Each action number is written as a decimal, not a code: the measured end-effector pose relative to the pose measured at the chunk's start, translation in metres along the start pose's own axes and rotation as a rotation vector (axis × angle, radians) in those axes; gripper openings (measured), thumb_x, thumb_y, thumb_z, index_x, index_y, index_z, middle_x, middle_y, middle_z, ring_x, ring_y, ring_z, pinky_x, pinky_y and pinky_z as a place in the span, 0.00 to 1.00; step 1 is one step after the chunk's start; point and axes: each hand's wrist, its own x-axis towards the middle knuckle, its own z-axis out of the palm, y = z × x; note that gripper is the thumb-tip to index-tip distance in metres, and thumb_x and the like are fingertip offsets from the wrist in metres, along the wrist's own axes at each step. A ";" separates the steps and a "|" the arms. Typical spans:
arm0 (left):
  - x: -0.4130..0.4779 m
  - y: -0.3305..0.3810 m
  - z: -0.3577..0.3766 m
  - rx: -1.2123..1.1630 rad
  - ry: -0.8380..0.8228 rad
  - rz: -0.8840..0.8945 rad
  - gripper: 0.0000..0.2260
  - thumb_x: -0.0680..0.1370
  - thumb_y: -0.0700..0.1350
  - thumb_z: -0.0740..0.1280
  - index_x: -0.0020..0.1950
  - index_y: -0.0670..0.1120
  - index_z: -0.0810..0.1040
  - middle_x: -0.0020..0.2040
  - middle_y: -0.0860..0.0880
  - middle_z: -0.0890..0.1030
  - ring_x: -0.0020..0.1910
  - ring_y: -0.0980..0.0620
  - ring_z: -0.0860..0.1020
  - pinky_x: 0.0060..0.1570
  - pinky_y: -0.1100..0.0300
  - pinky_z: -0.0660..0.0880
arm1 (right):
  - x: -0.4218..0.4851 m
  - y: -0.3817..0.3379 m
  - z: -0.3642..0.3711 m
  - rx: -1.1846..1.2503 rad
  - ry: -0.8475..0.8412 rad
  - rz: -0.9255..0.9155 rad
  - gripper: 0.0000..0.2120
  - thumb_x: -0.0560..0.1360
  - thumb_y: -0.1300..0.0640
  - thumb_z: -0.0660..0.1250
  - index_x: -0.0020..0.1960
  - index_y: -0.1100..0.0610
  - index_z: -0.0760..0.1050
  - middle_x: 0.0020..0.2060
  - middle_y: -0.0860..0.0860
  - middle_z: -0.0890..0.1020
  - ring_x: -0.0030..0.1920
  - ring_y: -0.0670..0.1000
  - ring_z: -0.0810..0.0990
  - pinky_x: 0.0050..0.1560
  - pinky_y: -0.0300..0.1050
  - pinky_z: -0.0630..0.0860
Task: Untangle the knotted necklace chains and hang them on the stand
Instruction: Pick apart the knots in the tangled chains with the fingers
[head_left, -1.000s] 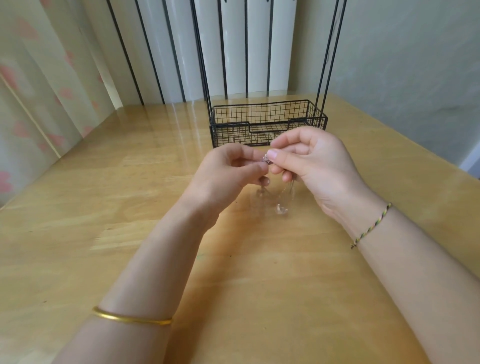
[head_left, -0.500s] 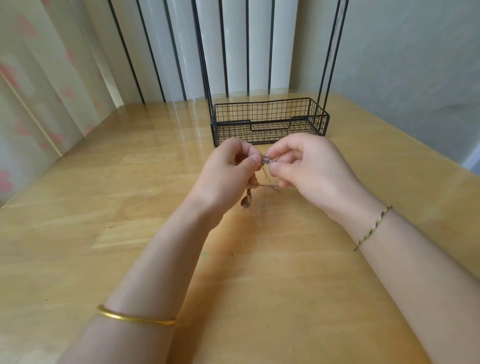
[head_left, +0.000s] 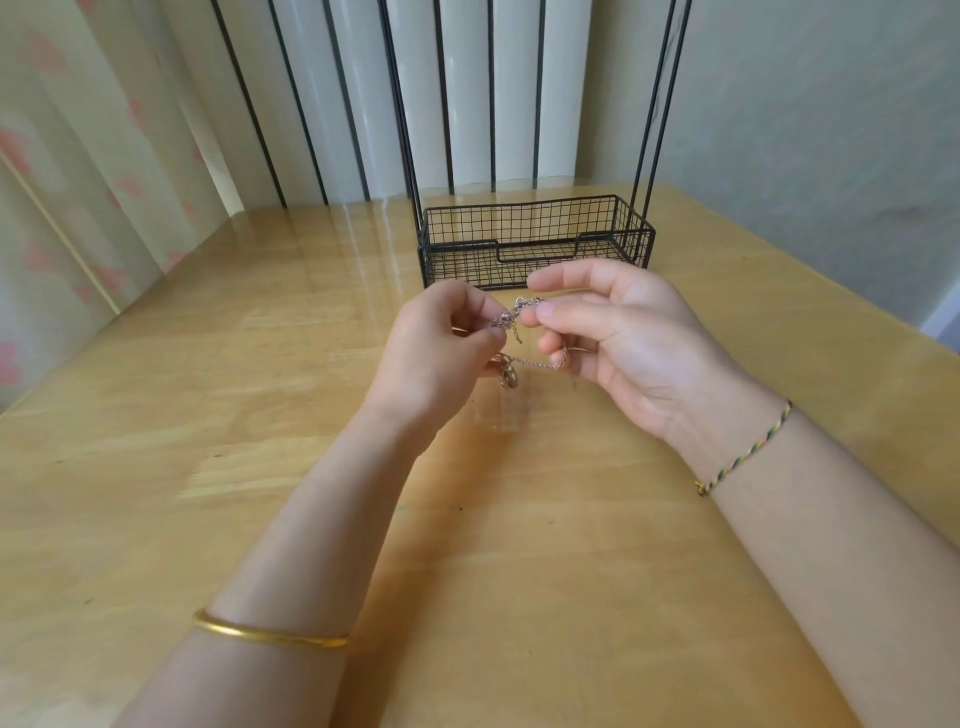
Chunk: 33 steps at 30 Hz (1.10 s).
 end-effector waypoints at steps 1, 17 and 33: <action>0.000 0.000 0.000 -0.006 0.010 -0.002 0.07 0.75 0.32 0.66 0.42 0.44 0.75 0.37 0.48 0.76 0.35 0.54 0.75 0.39 0.61 0.80 | 0.000 0.000 0.000 -0.017 0.004 0.000 0.09 0.73 0.71 0.64 0.49 0.60 0.76 0.34 0.54 0.81 0.27 0.45 0.75 0.29 0.37 0.73; 0.000 0.002 -0.003 -0.001 0.117 0.036 0.05 0.80 0.38 0.59 0.48 0.47 0.69 0.35 0.49 0.78 0.27 0.58 0.73 0.32 0.66 0.70 | 0.002 0.006 -0.002 -0.291 0.020 -0.026 0.08 0.72 0.69 0.67 0.47 0.58 0.77 0.36 0.54 0.79 0.30 0.46 0.78 0.24 0.35 0.68; -0.004 0.011 -0.004 -0.173 0.035 -0.010 0.05 0.81 0.37 0.58 0.47 0.46 0.70 0.33 0.50 0.76 0.30 0.54 0.76 0.38 0.57 0.76 | 0.002 0.006 -0.003 -0.237 0.049 0.009 0.09 0.71 0.68 0.68 0.44 0.55 0.77 0.37 0.52 0.79 0.34 0.46 0.78 0.26 0.35 0.69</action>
